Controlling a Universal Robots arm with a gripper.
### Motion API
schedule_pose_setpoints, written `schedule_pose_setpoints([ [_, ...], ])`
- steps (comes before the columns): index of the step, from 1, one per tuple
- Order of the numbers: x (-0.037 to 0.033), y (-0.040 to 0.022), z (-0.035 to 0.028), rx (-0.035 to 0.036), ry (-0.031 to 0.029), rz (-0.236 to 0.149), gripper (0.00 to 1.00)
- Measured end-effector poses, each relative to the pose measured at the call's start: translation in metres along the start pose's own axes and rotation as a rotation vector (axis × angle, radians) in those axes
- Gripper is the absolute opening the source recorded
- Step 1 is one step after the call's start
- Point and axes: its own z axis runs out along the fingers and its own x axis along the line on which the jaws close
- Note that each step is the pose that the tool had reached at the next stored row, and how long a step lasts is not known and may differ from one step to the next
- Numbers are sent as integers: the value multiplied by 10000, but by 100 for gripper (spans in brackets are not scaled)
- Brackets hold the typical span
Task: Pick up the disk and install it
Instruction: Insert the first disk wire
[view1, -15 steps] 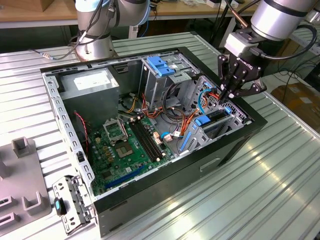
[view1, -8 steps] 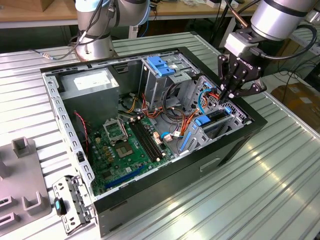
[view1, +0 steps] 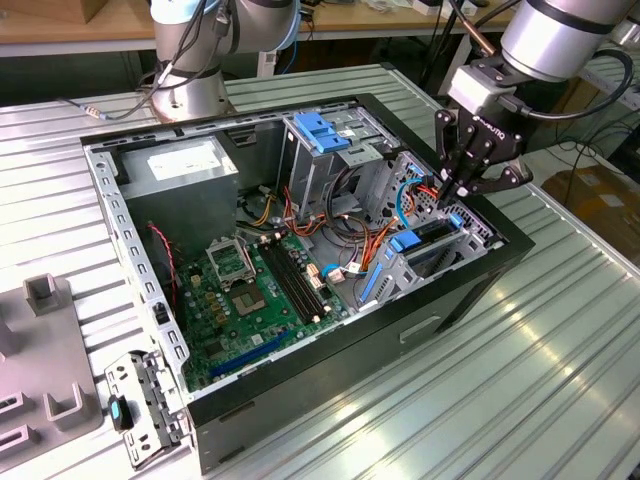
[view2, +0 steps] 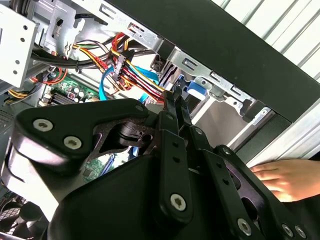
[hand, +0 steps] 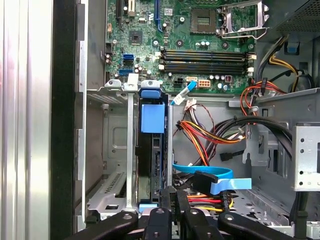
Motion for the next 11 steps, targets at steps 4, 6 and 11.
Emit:
schedule_pose_setpoints([
  [4, 18, 23, 20, 7, 2, 27, 16],
  [6, 38, 29, 33, 8, 0, 26, 16],
  [11, 51, 60, 49, 30, -8, 26, 16],
])
